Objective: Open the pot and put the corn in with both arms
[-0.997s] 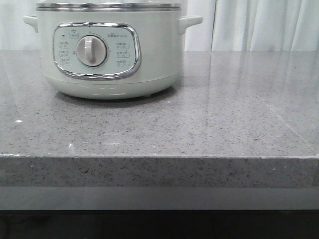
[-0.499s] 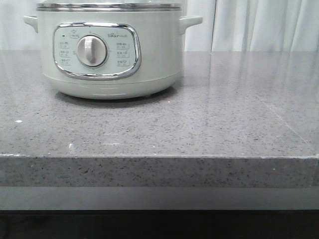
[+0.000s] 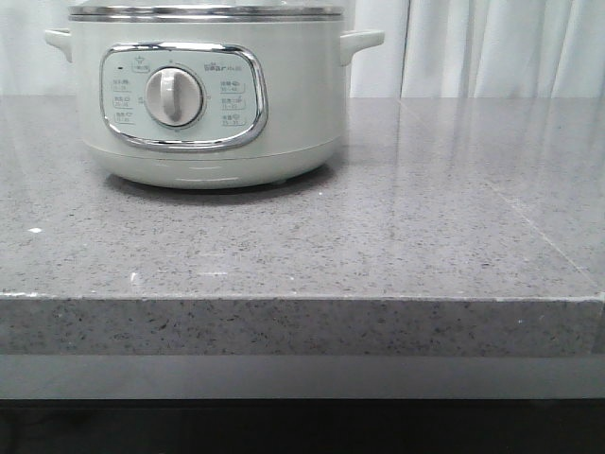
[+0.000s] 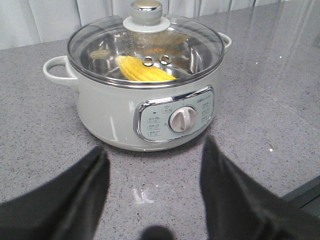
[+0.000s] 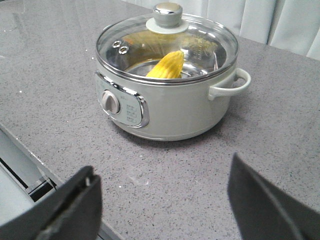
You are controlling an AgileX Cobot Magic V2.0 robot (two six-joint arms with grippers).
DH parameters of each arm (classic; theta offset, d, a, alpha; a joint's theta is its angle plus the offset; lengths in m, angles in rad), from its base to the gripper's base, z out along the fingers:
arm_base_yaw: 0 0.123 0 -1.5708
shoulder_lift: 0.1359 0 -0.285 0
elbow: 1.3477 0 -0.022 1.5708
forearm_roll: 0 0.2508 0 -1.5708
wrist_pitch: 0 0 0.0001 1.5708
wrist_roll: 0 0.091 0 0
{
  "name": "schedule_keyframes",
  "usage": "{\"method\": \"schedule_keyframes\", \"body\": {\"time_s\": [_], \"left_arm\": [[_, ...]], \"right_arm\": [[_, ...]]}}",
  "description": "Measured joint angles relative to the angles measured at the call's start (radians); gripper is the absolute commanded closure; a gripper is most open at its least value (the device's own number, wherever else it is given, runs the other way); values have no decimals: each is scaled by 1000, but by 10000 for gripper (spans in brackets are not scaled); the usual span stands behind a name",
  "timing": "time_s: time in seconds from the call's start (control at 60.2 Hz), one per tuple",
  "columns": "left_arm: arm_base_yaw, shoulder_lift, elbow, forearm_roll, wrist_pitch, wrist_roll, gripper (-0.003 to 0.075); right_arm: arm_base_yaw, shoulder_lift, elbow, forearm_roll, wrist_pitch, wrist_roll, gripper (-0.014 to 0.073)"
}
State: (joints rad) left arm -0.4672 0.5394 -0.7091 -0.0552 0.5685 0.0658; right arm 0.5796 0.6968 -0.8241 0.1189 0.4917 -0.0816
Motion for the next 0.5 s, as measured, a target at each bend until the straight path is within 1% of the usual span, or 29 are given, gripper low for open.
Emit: {"method": "schedule_keyframes", "body": {"time_s": [0.083, 0.133, 0.216, 0.266, 0.299, 0.332, 0.499], "left_arm": [[0, 0, 0, 0, -1, 0, 568], [0, 0, 0, 0, -5, 0, 638], [0, 0, 0, 0, -6, 0, 716], [0, 0, 0, 0, -6, 0, 740], [0, 0, 0, 0, -6, 0, 741], [0, 0, 0, 0, -6, 0, 741], [0, 0, 0, 0, -6, 0, 741]], "right_arm": [[0, 0, 0, 0, 5, 0, 366], [0, 0, 0, 0, 11, 0, 469], [0, 0, 0, 0, 16, 0, 586], [0, 0, 0, 0, 18, 0, 641], [0, 0, 0, 0, 21, 0, 668], [0, 0, 0, 0, 24, 0, 657], [0, 0, 0, 0, 30, 0, 661]]}}
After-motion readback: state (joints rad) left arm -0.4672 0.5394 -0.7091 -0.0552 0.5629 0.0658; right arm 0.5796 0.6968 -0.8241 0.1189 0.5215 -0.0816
